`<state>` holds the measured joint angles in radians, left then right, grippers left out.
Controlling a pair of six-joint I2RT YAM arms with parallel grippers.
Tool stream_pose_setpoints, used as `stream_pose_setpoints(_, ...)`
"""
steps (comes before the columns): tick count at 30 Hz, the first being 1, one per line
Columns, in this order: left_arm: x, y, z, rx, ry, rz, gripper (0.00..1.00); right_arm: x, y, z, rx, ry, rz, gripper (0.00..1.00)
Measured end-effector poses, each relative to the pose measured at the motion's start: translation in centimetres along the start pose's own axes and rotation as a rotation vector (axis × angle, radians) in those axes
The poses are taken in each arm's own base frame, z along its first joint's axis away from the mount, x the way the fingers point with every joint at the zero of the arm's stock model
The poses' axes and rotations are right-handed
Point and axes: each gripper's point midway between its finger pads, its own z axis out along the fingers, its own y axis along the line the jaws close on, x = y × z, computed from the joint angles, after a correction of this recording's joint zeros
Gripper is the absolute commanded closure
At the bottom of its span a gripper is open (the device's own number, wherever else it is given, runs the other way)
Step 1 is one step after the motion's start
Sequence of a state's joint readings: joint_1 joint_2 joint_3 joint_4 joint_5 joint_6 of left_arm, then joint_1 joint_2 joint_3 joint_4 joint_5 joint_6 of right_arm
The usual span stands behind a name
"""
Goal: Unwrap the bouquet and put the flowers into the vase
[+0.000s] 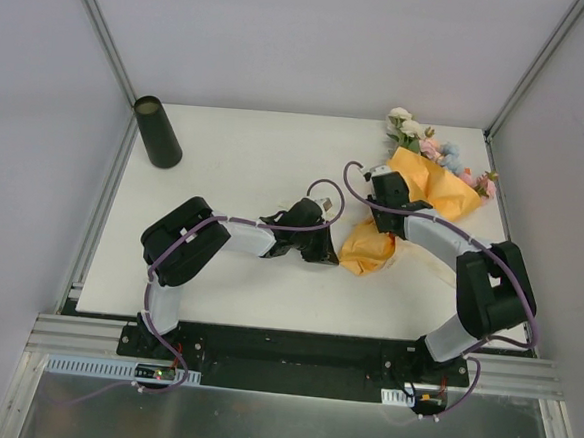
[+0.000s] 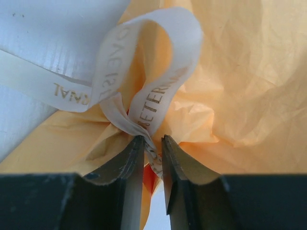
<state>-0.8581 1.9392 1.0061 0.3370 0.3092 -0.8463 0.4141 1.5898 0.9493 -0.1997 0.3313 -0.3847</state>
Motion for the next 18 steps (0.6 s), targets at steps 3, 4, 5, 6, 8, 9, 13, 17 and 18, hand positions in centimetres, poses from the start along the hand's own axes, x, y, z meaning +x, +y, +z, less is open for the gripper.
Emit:
stream_pose_setpoints(3,0.0,0.0,0.0,0.0,0.0,0.0,1.0,-0.2,-0.4,0.0,0.024,-0.007,0.002,0.78)
stream_pose_setpoints(4,0.0,0.0,0.0,0.0,0.0,0.0,1.0,-0.3,-0.6,0.1,0.036,-0.01,0.003,0.81)
stream_pose_setpoints(5,0.0,0.0,0.0,0.0,-0.001,0.0,1.0,-0.5,-0.8,0.1,0.05,-0.017,0.003,0.86)
stream_pose_setpoints(6,0.0,0.0,0.0,0.0,-0.001,0.0,1.0,-0.7,-1.1,0.2,0.064,-0.026,0.003,0.93)
stream_pose_setpoints(8,0.0,0.0,0.0,-0.001,-0.001,0.0,1.0,-1.3,-1.6,0.3,0.093,-0.05,0.005,1.0)
stream_pose_setpoints(9,0.0,0.0,0.0,-0.001,-0.001,0.0,1.0,-1.6,-1.7,0.4,0.102,-0.06,0.006,1.0)
stream_pose_setpoints(13,0.0,0.0,0.0,-0.002,-0.003,-0.002,1.0,-2.8,-2.2,0.6,0.135,-0.115,0.026,1.0)
stream_pose_setpoints(17,0.0,0.0,0.0,-0.003,-0.002,-0.002,1.0,-3.7,-2.7,0.2,0.169,-0.16,0.032,1.0)
stream_pose_setpoints(18,0.0,0.1,0.0,-0.003,-0.003,-0.003,1.0,-3.8,-2.7,-0.1,0.169,-0.172,0.033,1.0)
